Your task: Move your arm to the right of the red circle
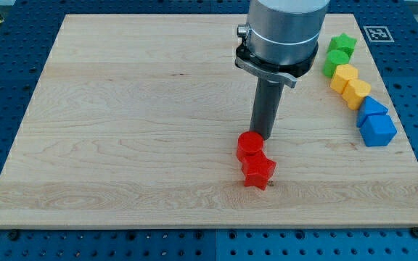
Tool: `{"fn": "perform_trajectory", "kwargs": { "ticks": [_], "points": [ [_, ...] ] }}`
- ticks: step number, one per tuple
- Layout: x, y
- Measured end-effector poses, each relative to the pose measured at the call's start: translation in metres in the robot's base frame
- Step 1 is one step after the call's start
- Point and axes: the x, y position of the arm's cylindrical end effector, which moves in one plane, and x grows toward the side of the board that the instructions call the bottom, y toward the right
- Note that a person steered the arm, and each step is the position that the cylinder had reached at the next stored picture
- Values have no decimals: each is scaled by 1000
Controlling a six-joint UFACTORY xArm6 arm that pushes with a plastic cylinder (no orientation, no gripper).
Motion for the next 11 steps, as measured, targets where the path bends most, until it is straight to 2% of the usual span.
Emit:
{"fn": "perform_trajectory", "kwargs": {
  "ticks": [5, 11],
  "points": [
    [-1, 23],
    [20, 37]
  ]
}}
